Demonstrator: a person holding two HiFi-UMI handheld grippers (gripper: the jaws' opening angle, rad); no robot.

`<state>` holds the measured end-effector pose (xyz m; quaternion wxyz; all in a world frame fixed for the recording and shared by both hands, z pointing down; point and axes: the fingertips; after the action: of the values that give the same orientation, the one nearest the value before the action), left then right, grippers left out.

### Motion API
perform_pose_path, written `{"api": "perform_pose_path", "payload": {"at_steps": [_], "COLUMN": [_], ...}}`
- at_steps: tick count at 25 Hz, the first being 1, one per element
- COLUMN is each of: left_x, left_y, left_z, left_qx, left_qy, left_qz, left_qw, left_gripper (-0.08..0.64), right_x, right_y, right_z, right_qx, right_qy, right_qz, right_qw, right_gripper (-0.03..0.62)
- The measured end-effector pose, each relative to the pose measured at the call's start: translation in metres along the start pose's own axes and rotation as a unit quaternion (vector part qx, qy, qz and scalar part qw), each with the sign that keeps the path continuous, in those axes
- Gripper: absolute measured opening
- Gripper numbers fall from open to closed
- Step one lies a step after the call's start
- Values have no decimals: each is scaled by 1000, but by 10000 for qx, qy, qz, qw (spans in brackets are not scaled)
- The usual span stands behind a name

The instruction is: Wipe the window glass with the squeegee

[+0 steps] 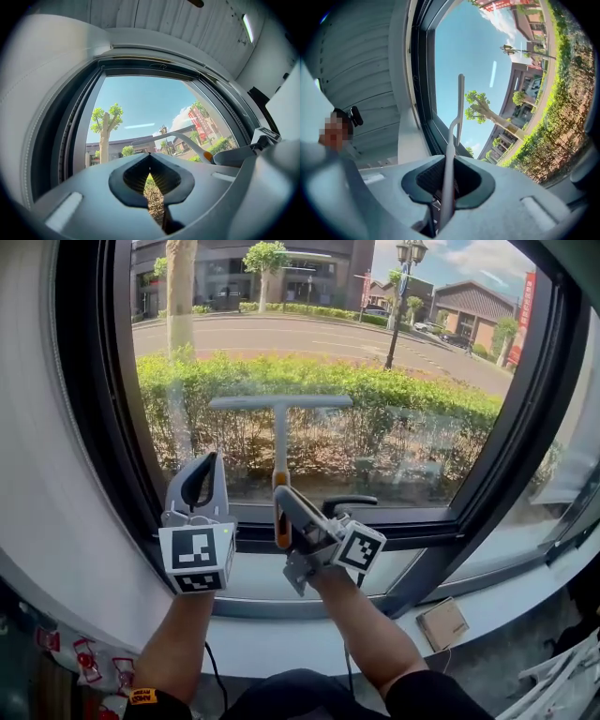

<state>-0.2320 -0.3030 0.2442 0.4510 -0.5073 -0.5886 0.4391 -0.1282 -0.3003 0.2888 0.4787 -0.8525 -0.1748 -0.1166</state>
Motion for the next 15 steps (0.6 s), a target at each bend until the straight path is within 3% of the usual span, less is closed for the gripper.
{"api": "perform_pose_path", "payload": {"at_steps": [15], "left_x": [-4], "left_y": [-98], "left_z": [-52], "left_qx": [556], "left_qy": [-542], "left_qz": [962], "left_qw": [9923], "left_gripper": [14], "right_x": [61], "right_y": [-82], "right_z": [-46], "right_qx": [-769], "right_qy": [-714], "right_qz": [214], "right_qw": [9943], "right_gripper": [47]}}
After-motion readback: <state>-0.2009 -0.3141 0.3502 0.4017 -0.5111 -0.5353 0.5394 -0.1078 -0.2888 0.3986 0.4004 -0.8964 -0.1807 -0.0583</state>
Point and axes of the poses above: the fingertips, and each gripper's own axes: x backward along the fingers, z to its left, y out of its top, and after that the axes turned 15 degrees about z, right-handed
